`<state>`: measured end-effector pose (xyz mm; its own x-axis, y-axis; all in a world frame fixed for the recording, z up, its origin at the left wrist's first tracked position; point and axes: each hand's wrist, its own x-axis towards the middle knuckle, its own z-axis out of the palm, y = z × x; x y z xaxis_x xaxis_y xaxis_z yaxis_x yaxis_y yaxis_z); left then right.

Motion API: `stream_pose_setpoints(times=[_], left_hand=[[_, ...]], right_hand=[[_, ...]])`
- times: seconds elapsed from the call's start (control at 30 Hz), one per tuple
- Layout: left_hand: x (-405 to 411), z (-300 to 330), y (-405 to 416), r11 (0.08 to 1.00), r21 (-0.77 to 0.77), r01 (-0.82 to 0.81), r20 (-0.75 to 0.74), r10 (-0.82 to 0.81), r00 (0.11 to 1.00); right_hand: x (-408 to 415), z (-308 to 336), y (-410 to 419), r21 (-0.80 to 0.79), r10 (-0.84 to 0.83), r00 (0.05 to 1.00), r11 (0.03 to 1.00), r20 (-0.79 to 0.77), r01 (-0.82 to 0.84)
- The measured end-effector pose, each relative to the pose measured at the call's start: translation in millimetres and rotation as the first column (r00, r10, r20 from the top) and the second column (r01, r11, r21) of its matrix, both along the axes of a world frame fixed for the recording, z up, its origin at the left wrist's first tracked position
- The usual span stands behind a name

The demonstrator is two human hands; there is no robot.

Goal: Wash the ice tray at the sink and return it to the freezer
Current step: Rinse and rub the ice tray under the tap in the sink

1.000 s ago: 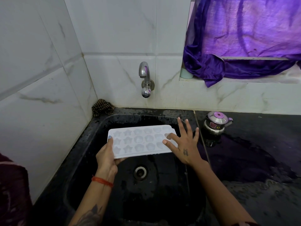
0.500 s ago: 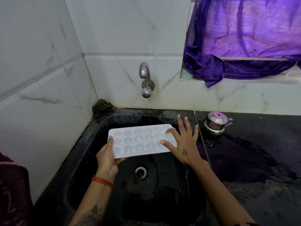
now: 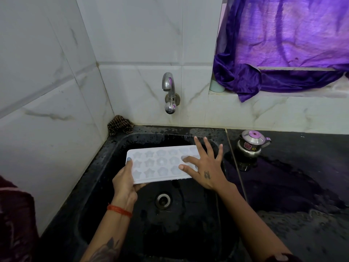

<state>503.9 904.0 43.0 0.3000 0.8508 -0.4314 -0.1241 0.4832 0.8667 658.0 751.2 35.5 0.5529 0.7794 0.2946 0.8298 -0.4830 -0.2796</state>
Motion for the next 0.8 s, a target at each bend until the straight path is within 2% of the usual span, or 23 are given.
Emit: stream_pose_setpoints(times=[0.13,0.4,0.8], left_hand=[[0.3,0.6,-0.9,1.000,0.000,0.000,0.002,0.000,1.000],[1.7,1.6,-0.8,1.000,0.003,0.004,0.008,-0.004,1.000],[2.4,-0.6,-0.7,1.000,0.005,-0.002,0.012,0.002,1.000]], right_hand=[[0.7,-0.4,-0.7,0.006,-0.010,1.000,1.000,0.002,0.010],[0.7,-6.3,0.6,0.060,-0.101,0.985,0.994,0.138,0.093],[1.5,-4.7,0.4,0.022,-0.008,0.998,1.000,-0.057,0.009]])
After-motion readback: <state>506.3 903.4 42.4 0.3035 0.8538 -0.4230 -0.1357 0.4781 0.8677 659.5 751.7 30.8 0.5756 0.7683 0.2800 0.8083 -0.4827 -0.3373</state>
